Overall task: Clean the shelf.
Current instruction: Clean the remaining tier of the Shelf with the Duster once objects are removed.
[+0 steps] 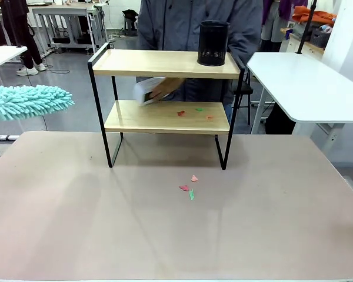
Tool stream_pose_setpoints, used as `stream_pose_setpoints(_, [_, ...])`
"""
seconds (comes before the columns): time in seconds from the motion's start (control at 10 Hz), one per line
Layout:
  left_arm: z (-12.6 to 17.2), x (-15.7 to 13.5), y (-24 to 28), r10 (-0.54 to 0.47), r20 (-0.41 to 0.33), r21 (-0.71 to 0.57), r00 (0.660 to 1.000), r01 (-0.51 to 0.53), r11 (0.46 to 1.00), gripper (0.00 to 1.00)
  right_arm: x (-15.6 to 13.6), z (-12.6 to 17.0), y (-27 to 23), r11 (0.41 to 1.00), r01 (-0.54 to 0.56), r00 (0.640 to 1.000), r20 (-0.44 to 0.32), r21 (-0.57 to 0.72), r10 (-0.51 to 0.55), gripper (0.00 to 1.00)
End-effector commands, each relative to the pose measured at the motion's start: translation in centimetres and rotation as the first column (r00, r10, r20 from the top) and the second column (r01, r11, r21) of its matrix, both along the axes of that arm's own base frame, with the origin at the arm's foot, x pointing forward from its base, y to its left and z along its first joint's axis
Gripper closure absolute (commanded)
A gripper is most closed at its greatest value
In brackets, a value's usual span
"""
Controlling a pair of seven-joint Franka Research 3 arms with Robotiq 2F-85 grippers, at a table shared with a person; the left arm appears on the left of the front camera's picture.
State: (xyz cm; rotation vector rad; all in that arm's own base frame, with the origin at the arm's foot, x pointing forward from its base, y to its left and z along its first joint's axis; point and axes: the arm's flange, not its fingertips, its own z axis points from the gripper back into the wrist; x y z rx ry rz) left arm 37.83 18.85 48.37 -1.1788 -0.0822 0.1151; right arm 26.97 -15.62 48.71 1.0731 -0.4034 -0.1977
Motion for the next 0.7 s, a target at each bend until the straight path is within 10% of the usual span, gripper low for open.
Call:
stream_pose_setpoints(0.0, [0.08,-0.23,-0.01,-0.002,0.022,-0.024,1.000,0.003,1.000,0.88,0.10,-0.04,0.09,1.000,-0.007,0.999,0.033,0.009,0.007,0.00])
stream_pose_setpoints(0.6, [0.00,0.00,0.00,0.000,0.000,0.000,1.000,0.000,1.000,0.88,0.10,-0.04,0.09,1.000,-0.007,0.999,0.033,0.009,0.007,0.00])
